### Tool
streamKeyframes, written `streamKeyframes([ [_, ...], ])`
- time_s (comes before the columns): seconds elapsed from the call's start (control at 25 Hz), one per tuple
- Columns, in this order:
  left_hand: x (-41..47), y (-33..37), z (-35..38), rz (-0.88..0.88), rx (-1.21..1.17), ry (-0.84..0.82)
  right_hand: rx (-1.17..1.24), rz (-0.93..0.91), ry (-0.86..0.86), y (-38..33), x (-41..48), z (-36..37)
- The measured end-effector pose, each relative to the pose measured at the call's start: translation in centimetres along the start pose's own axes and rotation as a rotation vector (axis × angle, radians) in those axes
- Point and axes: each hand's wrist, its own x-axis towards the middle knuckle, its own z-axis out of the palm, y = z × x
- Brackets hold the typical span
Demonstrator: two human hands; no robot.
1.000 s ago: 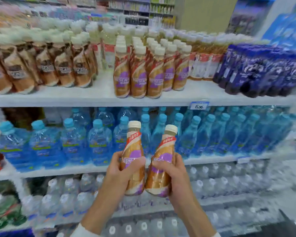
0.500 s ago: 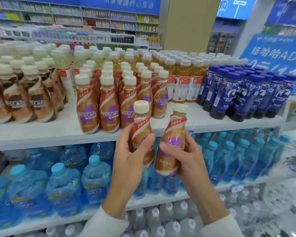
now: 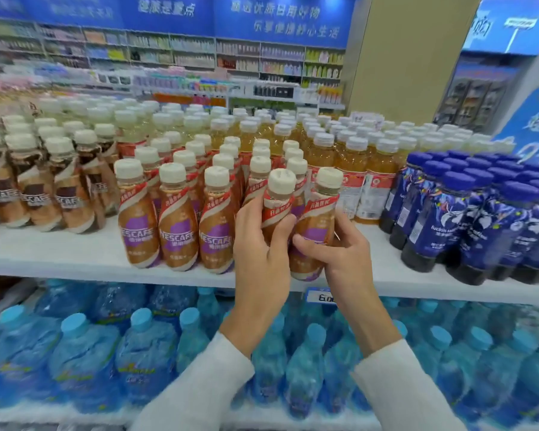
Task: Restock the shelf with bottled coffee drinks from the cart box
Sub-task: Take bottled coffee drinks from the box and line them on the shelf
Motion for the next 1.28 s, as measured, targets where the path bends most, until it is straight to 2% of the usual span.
streamKeyframes([
  [0.24, 0.3, -3.0, 0.8, -0.007, 0.087, 0.101, -0.037, -0.015, -0.066, 2.1, 1.1, 0.4],
  [0.4, -1.0, -4.9, 1.1, 0.139, 0.215, 0.124, -0.129, -0.063, -0.094, 2.8, 0.5, 0.5],
  [0.48, -2.2, -6.5, 0.9, 0.244, 0.317, 0.12, -0.226, -0.08, -0.053, 3.3, -0.4, 0.4],
  [0.6, -3.7, -8.1, 0.3, 0.295, 0.412, 0.159, -0.33, -0.126, 0.091, 4.3, -2.0, 0.3],
  [0.68, -4.2, -8.4, 0.2, 0.286, 0.411, 0.189, -0.351, -0.142, 0.151, 4.6, -2.5, 0.4],
  [0.88, -3.8, -8.8, -0.1, 0.254, 0.343, 0.205, -0.346, -0.124, 0.151, 4.7, -2.0, 1.1],
  [1.28, -4.0, -8.2, -1.3, 0.144, 0.312, 0.101, -0.367, -0.109, 0.18, 4.6, -2.3, 1.6],
])
